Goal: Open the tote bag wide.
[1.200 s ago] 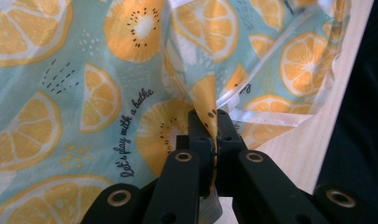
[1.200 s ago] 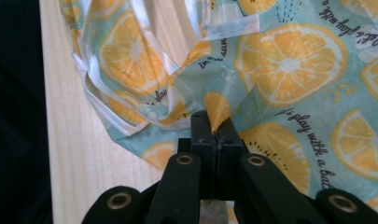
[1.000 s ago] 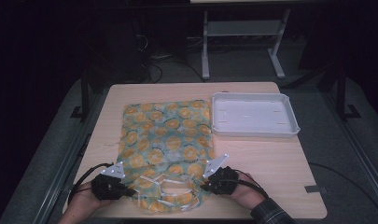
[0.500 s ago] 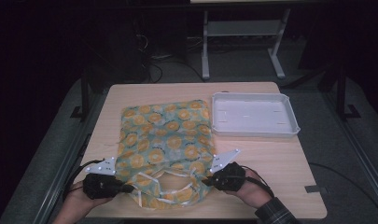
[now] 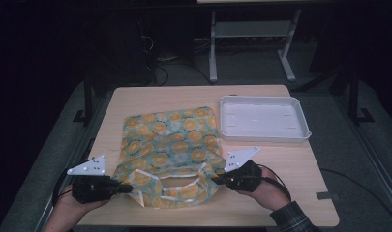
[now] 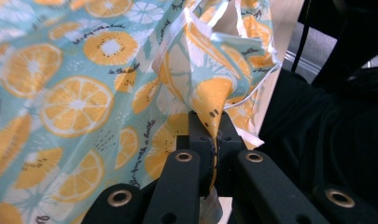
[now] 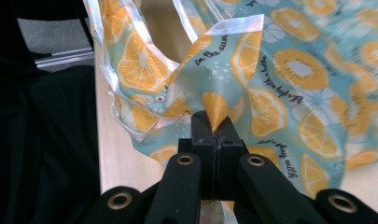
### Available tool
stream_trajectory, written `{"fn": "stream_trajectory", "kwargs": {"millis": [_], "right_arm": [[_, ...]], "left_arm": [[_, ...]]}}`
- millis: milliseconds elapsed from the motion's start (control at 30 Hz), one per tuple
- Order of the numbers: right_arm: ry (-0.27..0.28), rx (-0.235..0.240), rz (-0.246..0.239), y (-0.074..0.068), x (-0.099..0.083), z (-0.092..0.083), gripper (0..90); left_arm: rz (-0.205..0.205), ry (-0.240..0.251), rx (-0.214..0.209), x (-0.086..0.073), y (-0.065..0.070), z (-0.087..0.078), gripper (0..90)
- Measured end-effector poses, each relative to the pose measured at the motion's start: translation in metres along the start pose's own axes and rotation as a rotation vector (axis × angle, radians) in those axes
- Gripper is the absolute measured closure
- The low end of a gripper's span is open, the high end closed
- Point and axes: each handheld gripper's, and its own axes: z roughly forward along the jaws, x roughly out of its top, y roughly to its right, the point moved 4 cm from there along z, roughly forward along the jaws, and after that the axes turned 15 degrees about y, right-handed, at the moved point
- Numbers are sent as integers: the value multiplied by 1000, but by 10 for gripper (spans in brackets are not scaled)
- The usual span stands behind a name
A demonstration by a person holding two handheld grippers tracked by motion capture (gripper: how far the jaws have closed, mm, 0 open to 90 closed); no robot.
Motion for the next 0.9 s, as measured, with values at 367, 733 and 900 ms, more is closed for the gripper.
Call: {"fn": "stream_trajectory", "kwargs": {"millis": [367, 733, 900], "right_arm": [[51, -50, -40, 28, 35, -10, 891], [55, -105, -25, 74, 60, -5, 891], [56, -118, -7, 91, 64, 3, 891]], "left_arm": [[15, 70, 38, 41, -10, -7, 889], [-14, 139, 79, 69, -55, -1, 889], [-24, 146, 110, 73, -72, 3, 889]]}}
